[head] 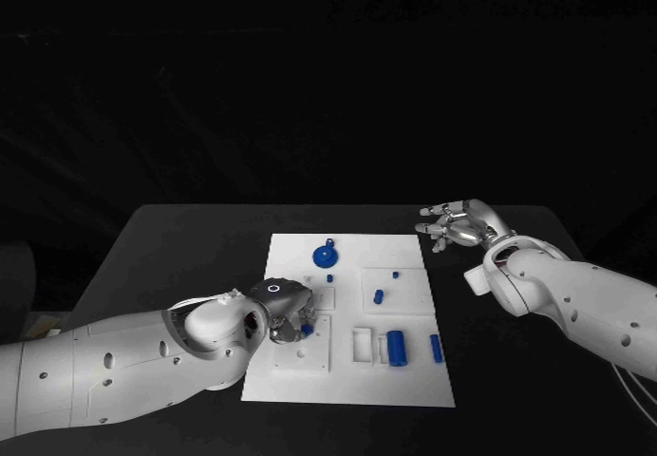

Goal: Assemble the parts on the task board

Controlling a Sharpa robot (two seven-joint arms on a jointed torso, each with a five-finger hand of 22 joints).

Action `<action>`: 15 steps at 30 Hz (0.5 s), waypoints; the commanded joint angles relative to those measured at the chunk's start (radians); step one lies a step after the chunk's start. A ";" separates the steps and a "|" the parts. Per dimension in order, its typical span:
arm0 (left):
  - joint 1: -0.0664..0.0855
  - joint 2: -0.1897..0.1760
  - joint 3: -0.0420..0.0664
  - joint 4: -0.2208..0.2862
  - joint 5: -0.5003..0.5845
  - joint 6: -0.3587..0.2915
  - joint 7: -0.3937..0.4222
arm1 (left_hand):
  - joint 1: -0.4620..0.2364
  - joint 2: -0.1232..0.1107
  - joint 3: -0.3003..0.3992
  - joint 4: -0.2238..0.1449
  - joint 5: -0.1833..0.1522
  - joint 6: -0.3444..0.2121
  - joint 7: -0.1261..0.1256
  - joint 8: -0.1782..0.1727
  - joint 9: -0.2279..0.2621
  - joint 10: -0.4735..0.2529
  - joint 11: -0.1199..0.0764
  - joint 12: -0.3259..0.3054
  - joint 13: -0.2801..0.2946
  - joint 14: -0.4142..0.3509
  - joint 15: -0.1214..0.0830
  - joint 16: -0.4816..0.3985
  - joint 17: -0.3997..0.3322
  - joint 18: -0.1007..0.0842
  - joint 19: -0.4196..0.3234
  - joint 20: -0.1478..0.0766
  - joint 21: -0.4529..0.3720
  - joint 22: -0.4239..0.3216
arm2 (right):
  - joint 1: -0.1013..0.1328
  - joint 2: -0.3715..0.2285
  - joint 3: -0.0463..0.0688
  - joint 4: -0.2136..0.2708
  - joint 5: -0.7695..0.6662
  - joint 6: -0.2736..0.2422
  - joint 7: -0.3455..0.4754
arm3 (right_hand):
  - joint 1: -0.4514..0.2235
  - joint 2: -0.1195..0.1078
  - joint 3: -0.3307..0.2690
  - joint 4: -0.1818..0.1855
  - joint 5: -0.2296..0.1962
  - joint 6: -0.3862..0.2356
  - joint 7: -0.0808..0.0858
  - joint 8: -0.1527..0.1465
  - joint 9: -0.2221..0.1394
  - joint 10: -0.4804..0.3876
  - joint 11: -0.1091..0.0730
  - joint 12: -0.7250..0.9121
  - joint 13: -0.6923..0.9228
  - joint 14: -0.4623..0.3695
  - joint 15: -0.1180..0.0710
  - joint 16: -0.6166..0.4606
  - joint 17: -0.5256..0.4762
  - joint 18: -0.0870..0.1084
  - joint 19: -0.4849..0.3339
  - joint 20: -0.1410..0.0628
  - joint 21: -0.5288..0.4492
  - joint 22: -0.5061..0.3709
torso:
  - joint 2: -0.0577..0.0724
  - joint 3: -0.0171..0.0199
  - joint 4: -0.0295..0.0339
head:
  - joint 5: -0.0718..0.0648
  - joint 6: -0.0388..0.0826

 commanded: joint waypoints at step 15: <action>-0.014 0.013 -0.010 -0.014 -0.006 0.131 -0.036 | -0.017 -0.039 0.060 0.010 0.022 -0.037 0.017 0.000 -0.002 -0.031 0.011 -0.006 -0.004 0.008 0.011 -0.011 0.001 0.025 -0.001 0.009 0.011 0.021 | 0.000 -0.001 0.001 0.006 -0.004 0.013 0.010 | -0.013 -0.001 0.004 0.000 0.018 -0.005 0.002 -0.003 -0.001 -0.004 -0.004 -0.001 0.000 0.003 0.000 -0.002 0.001 -0.007 0.004 0.005 0.005 -0.001 | 0.000 -0.0003 0.0001 | -0.001 -0.001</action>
